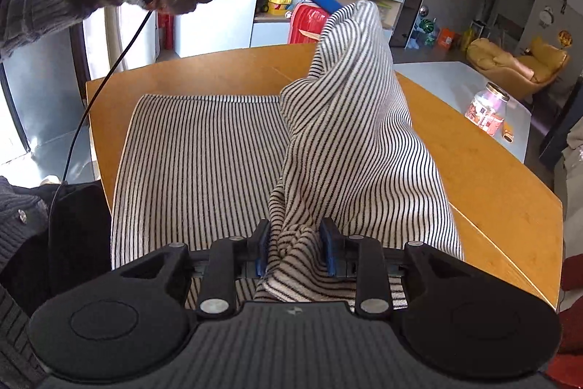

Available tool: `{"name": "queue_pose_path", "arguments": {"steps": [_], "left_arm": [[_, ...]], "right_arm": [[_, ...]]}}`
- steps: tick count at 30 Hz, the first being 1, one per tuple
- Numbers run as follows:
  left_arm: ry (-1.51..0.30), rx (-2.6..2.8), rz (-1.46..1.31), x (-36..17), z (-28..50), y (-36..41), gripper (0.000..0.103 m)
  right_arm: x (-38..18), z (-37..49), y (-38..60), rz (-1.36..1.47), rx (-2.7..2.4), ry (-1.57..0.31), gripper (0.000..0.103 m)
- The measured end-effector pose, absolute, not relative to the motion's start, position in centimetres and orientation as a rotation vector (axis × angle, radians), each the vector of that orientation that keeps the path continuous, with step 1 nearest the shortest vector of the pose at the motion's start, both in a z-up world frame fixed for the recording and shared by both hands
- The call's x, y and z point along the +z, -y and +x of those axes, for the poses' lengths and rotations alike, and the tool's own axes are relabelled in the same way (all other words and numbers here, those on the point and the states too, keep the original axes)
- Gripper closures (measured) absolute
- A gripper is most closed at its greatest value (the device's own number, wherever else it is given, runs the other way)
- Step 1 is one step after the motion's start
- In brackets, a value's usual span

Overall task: Fold clothes
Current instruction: 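Grasp the striped sweater edge with the right gripper while the left gripper grasps the other edge, lifting to fold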

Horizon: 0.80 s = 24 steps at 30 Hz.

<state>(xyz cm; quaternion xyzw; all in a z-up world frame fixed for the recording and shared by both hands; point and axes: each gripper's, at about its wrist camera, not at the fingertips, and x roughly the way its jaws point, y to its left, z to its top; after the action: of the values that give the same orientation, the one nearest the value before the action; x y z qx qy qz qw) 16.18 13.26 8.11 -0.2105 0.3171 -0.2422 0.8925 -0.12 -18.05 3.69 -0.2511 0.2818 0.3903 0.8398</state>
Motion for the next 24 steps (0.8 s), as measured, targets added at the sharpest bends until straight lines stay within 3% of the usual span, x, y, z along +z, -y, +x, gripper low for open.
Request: {"name": "queue_pose_path", "arguments": {"steps": [4,9,11,20,22,24], "left_arm": [[-0.657,-0.474,-0.355,8.5,16.9,-11.3,0.015],[-0.727,-0.373,-0.188,6.3,18.1,-9.2,0.055],[-0.755,-0.349,-0.163,5.0,18.6,-9.3,0.061],[-0.849,-0.429,-0.165,2.2,15.4,-9.9,0.060],[-0.863,-0.451,-0.194,2.4,14.2,-10.4,0.059],[-0.857,-0.462,-0.244,2.9,13.4,-11.0,0.049]], "right_arm": [[3.3,-0.5,18.3,-0.585,0.830,-0.551,0.074],[3.2,2.0,19.8,-0.711,0.776,-0.494,0.074],[3.1,4.0,20.8,-0.753,0.687,-0.482,0.074],[5.6,5.7,26.1,-0.480,0.561,-0.554,0.066],[6.3,5.2,27.4,-0.355,0.542,-0.577,0.054],[7.1,5.1,29.2,-0.190,0.509,-0.597,0.042]]}}
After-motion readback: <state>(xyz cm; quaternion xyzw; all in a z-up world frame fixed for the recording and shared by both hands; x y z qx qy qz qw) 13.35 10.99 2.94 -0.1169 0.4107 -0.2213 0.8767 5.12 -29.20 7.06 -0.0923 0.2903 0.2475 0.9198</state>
